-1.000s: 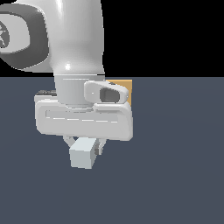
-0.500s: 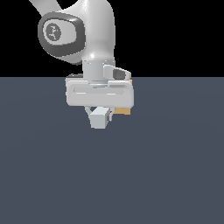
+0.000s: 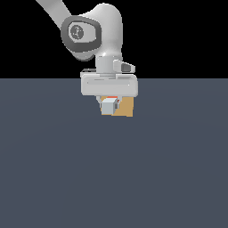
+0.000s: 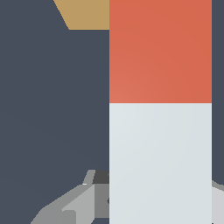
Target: Insert the peg into the horizontal hole in a box.
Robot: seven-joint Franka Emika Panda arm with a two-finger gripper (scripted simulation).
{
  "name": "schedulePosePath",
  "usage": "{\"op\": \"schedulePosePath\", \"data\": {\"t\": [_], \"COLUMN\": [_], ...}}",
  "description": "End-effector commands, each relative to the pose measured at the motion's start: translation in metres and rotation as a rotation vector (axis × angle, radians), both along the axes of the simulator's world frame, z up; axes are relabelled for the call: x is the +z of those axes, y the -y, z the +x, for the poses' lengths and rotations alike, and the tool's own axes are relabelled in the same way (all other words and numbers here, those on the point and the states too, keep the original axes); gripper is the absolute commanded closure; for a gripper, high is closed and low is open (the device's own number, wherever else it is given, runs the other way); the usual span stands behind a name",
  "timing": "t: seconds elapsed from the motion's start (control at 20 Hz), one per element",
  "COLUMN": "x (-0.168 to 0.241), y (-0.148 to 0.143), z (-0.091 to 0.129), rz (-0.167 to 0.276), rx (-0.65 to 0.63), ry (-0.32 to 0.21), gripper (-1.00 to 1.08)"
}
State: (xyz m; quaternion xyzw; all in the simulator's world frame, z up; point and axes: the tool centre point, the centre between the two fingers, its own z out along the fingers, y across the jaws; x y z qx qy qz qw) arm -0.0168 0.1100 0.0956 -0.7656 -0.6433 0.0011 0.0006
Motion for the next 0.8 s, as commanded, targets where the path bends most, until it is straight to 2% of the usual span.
{"op": "schedulePosePath", "data": {"t": [0.0, 0.2, 0.75], "x": [0.0048, 0.007, 0.0089], "y": [-0.0112, -0.0194, -0.0197], "z": [0.0044, 0.0076, 0.0101], "rz": [0.0, 0.0, 0.002], "rx": [-0.004, -0.005, -0.003], "ry": [0.003, 0.003, 0.005], "gripper": [1.08, 1.08, 1.08]}}
